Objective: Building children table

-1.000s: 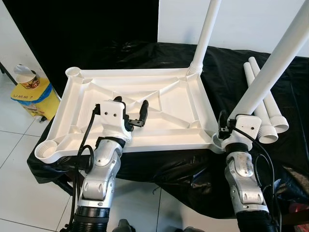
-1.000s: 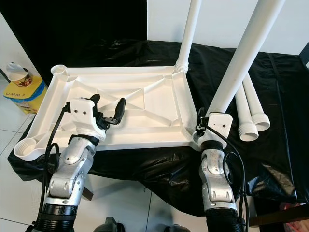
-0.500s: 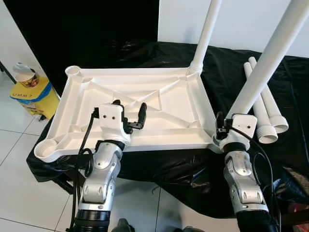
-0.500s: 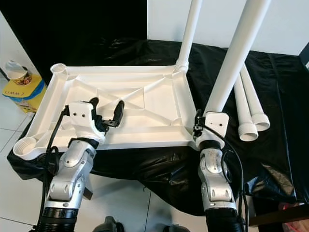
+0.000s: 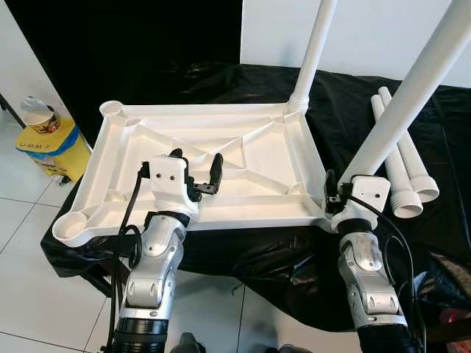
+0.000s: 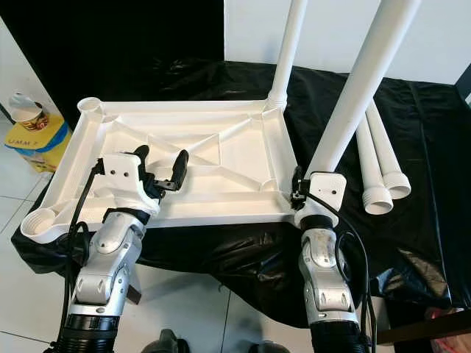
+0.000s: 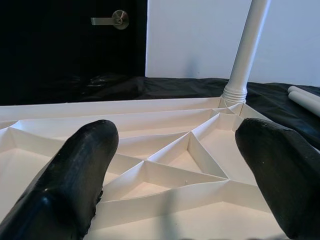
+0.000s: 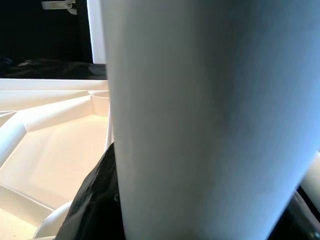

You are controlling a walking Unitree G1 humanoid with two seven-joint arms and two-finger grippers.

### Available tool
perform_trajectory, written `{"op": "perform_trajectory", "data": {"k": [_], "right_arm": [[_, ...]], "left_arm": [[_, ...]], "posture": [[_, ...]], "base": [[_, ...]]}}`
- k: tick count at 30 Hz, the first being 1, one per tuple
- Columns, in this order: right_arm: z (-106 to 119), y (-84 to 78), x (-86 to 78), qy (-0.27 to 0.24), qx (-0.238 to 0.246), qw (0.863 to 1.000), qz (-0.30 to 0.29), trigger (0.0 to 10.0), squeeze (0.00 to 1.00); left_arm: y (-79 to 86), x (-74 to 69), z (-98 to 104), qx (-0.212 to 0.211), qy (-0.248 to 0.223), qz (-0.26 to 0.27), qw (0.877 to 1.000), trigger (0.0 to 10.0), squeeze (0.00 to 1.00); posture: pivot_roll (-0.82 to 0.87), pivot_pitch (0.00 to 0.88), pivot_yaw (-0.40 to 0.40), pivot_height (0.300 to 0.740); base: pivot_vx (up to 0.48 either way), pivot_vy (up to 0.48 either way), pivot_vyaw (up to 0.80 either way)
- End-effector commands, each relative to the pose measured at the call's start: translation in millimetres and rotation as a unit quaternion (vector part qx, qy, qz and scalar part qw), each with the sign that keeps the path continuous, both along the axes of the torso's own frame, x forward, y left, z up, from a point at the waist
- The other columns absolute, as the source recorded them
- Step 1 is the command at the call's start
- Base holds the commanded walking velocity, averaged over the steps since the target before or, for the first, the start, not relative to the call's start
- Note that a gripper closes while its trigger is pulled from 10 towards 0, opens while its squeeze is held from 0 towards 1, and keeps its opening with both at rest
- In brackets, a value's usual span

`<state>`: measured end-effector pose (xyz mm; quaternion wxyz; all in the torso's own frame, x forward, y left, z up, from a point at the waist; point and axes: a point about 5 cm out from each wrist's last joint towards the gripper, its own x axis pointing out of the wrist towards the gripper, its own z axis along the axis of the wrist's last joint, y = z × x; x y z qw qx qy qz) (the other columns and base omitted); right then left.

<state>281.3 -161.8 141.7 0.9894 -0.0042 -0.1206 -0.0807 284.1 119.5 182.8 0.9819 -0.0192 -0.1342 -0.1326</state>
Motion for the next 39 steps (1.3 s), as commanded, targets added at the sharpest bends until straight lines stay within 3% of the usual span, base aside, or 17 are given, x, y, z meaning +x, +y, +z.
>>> {"op": "perform_trajectory", "data": {"k": [1, 26, 31, 39], "right_arm": [[6, -0.1, -0.7, -0.017, 0.002, 1.000, -0.001, 10.0, 0.00], [11, -3.6, 4.9, -0.027, -0.003, 1.000, -0.006, 10.0, 0.00], [6, -7.3, 1.4, -0.021, -0.002, 1.000, -0.013, 10.0, 0.00], [4, -3.2, 1.1, -0.020, 0.003, 1.000, -0.012, 10.0, 0.00]], "left_arm": [[2.0, 1.6, 0, -0.001, -0.003, 0.027, 1.000, 10.0, 0.00], [1.7, 6.1, 0, 0.002, -0.006, 0.032, 0.999, 10.0, 0.00], [-6.6, 3.9, -3, 0.018, -0.005, 0.002, 1.000, 10.0, 0.00], [-10.1, 5.5, -4, 0.004, 0.005, -0.034, 0.999, 10.0, 0.00]], "posture": [[0.09, 0.072, -0.036, 0.740], [0.08, 0.068, -0.029, 0.740], [0.07, 0.062, -0.020, 0.740], [0.06, 0.068, 0.002, 0.740]], "base": [[0.000, 0.000, 0.00], [0.000, 0.000, 0.00], [0.000, 0.000, 0.00], [0.000, 0.000, 0.00]]}}
